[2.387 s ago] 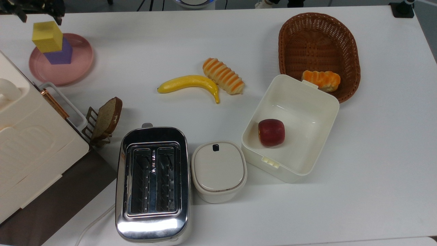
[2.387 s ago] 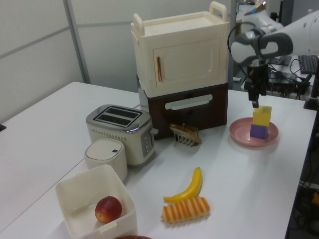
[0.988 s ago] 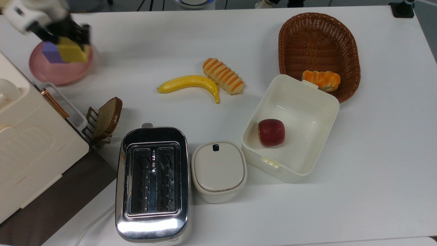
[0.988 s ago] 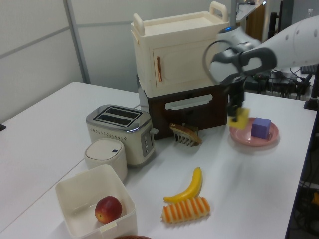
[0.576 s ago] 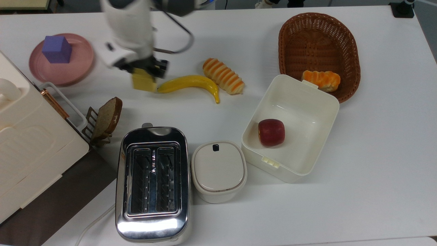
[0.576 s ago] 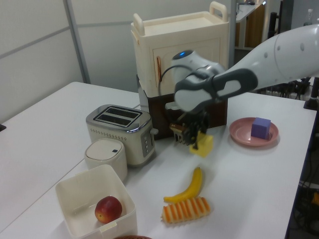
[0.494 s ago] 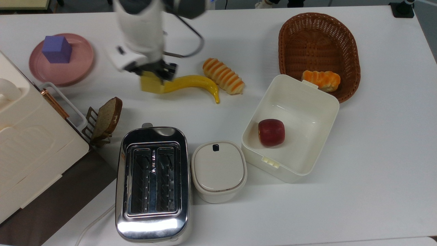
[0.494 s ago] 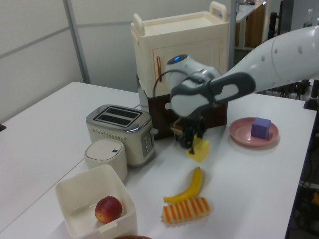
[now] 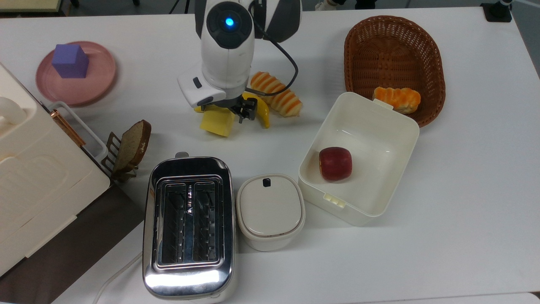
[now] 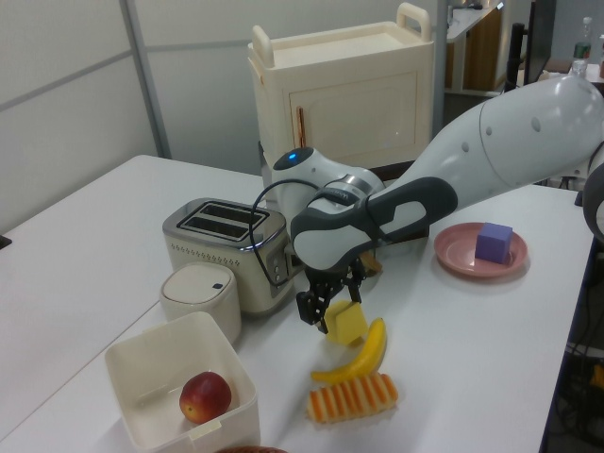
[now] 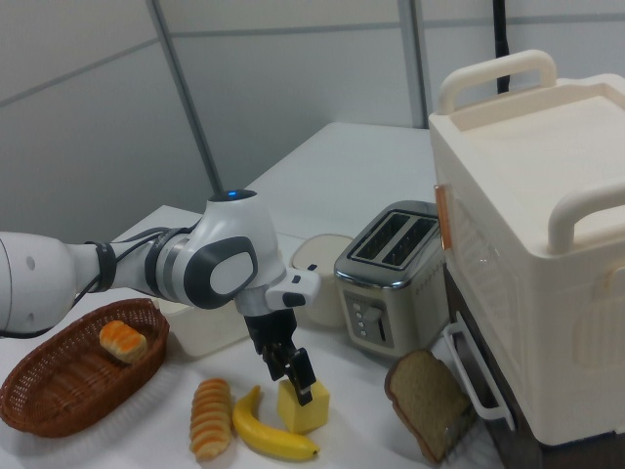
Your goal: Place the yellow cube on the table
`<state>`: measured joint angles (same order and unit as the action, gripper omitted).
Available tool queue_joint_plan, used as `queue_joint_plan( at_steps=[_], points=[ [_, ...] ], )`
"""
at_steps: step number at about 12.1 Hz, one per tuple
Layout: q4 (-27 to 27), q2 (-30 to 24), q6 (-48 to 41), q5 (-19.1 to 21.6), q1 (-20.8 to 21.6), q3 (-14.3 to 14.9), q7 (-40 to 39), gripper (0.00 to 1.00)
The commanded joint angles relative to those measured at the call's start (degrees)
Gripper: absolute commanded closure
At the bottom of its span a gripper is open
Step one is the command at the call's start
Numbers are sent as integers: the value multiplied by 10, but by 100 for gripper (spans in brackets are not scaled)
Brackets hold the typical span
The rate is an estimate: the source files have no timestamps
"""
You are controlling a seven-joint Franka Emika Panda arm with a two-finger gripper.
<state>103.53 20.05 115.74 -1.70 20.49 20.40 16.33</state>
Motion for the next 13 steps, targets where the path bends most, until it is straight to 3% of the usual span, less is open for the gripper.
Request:
queue_joint_plan(
  at_steps=[1,4,9,13],
  points=[
    [-3,-9,-3,-17,3,-11,18,0],
    [-15,-33,-52,-42,-8,-27,14,0],
    [-33,-128,-132,-36,-144,-105,-67,0],
    [-72,-136,-168,3,-223,-135,-147,0]
  ],
)
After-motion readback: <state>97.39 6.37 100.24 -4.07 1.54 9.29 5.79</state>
